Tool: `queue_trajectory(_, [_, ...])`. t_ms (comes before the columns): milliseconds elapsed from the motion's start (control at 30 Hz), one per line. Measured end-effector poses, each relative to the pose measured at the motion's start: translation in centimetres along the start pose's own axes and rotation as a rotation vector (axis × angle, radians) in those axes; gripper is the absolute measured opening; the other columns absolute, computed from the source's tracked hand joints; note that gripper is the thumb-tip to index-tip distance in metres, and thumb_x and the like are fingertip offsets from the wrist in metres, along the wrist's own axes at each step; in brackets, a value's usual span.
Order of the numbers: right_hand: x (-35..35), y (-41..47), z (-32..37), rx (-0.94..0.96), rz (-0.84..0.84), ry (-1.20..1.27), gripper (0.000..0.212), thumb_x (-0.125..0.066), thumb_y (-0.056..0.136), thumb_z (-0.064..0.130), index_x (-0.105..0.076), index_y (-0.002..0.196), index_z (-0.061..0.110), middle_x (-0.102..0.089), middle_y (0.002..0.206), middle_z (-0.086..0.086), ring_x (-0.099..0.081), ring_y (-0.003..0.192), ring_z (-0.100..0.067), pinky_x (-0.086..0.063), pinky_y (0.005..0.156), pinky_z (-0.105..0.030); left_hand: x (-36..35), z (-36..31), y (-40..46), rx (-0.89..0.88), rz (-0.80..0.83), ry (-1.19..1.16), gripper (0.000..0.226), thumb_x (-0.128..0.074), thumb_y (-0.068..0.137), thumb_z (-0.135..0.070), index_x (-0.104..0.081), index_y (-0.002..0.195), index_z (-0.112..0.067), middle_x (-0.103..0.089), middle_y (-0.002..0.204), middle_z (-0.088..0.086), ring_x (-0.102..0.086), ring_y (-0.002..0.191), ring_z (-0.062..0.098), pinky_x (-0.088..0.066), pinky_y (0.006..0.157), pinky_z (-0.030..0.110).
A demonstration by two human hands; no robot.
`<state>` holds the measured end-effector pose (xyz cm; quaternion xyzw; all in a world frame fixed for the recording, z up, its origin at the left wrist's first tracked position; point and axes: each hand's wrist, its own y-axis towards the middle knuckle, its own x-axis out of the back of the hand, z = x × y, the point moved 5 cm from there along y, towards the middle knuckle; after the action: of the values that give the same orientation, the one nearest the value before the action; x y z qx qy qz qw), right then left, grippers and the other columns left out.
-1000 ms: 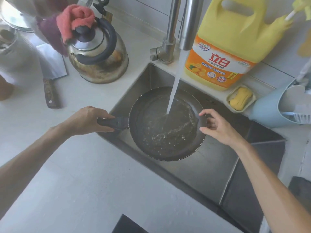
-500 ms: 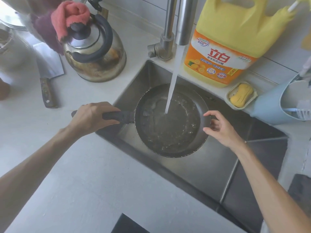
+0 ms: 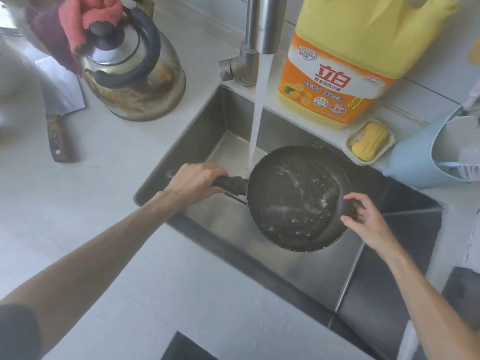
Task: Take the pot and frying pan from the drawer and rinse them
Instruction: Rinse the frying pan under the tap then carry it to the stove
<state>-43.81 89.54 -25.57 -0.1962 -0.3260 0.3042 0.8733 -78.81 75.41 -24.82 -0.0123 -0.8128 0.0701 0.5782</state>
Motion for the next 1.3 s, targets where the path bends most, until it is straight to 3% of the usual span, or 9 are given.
queue_trajectory(200, [-1.9, 1.6, -3.9, -0.064, -0.019, 0.016, 0.042, -0.058, 0.084, -0.009, -0.051, 0.11, 0.023, -0.06, 0.093, 0.011, -0.057, 0.076, 0.003, -0.04, 0.065, 0.004, -5.0, 0.7, 2.1, 0.039, 0.173, 0.046, 0.031, -0.062, 0.086, -0.036, -0.058, 0.113, -0.022, -0.062, 0.113, -0.005, -0.061, 0.1, 0.024, -0.044, 0.07, 0.033])
queue_trajectory(400, [-4.9, 4.1, -8.3, -0.128, -0.022, 0.029, 0.052, -0.057, 0.084, -0.008, -0.051, 0.096, 0.041, -0.067, 0.088, 0.001, -0.062, 0.063, 0.005, -0.045, 0.063, -0.004, -10.3, 2.2, 3.5, 0.069, 0.365, 0.086, 0.024, -0.057, 0.089, -0.02, -0.054, 0.113, -0.014, -0.061, 0.114, 0.004, -0.061, 0.099, 0.028, -0.042, 0.072, 0.035])
queue_trajectory(533, [-6.9, 5.4, -9.8, -0.147, -0.038, 0.052, 0.063, -0.057, 0.084, -0.009, -0.05, 0.086, 0.053, -0.068, 0.087, -0.003, -0.064, 0.07, -0.009, -0.047, 0.068, -0.012, -12.7, 3.3, 3.3, 0.112, 0.402, 0.129, 0.022, -0.055, 0.09, -0.015, -0.053, 0.111, -0.013, -0.062, 0.111, 0.006, -0.063, 0.094, 0.03, -0.044, 0.072, 0.038])
queue_trajectory(767, [-8.4, 6.2, -11.0, -0.129, -0.049, 0.101, 0.062, -0.057, 0.081, -0.012, -0.052, 0.095, 0.048, -0.073, 0.083, -0.005, -0.07, 0.076, -0.013, -0.051, 0.08, -0.033, -10.8, 5.1, 3.3, 0.19, 0.442, 0.044, 0.033, -0.057, 0.09, -0.029, -0.051, 0.122, -0.024, -0.057, 0.124, -0.004, -0.059, 0.108, 0.02, -0.04, 0.076, 0.028])
queue_trajectory(833, [-8.4, 6.1, -11.1, -0.128, -0.04, 0.083, 0.059, -0.059, 0.081, -0.01, -0.052, 0.099, 0.045, -0.074, 0.085, -0.001, -0.071, 0.083, -0.017, -0.052, 0.085, -0.034, -6.4, 5.0, 3.2, 0.258, 0.259, -0.112, 0.038, -0.059, 0.087, -0.038, -0.051, 0.124, -0.032, -0.059, 0.12, -0.011, -0.059, 0.11, 0.014, -0.043, 0.083, 0.029])
queue_trajectory(1000, [-8.0, 5.6, -9.7, -0.13, 0.009, 0.048, 0.063, -0.061, 0.081, -0.01, -0.049, 0.094, 0.05, -0.073, 0.092, -0.002, -0.071, 0.082, -0.012, -0.049, 0.068, -0.009, 8.2, 5.0, 5.0, 0.273, -0.493, -0.529, 0.035, -0.066, 0.082, -0.04, -0.049, 0.11, -0.052, -0.064, 0.085, -0.022, -0.061, 0.076, 0.0, -0.048, 0.07, 0.016])
queue_trajectory(1067, [-8.0, 5.3, -9.2, -0.123, 0.01, 0.025, 0.06, -0.061, 0.081, -0.009, -0.047, 0.094, 0.048, -0.072, 0.092, -0.003, -0.07, 0.078, -0.008, -0.047, 0.066, -0.008, 10.8, 5.4, 7.2, 0.269, -0.496, -0.527, 0.036, -0.065, 0.086, -0.033, -0.049, 0.113, -0.05, -0.063, 0.08, -0.024, -0.06, 0.072, -0.007, -0.046, 0.069, 0.009])
queue_trajectory(1200, [-8.0, 5.3, -9.2, -0.116, 0.013, 0.007, 0.061, -0.062, 0.082, -0.005, -0.045, 0.091, 0.053, -0.071, 0.094, -0.006, -0.069, 0.077, -0.008, -0.049, 0.074, -0.023, 11.1, 6.2, 11.1, 0.222, -0.41, -0.389, 0.021, -0.061, 0.089, -0.027, -0.071, 0.106, -0.019, -0.064, 0.081, -0.011, -0.061, 0.069, 0.0, -0.05, 0.077, 0.03])
queue_trajectory(1300, [-7.9, 5.5, -9.6, -0.112, 0.024, -0.002, 0.062, -0.062, 0.082, -0.005, -0.045, 0.092, 0.053, -0.07, 0.097, -0.007, -0.069, 0.078, -0.006, -0.049, 0.075, -0.021, 10.3, 6.7, 11.5, 0.19, -0.481, -0.452, 0.02, -0.061, 0.089, -0.023, -0.075, 0.098, -0.012, -0.063, 0.075, -0.015, -0.057, 0.065, -0.008, -0.052, 0.074, 0.03])
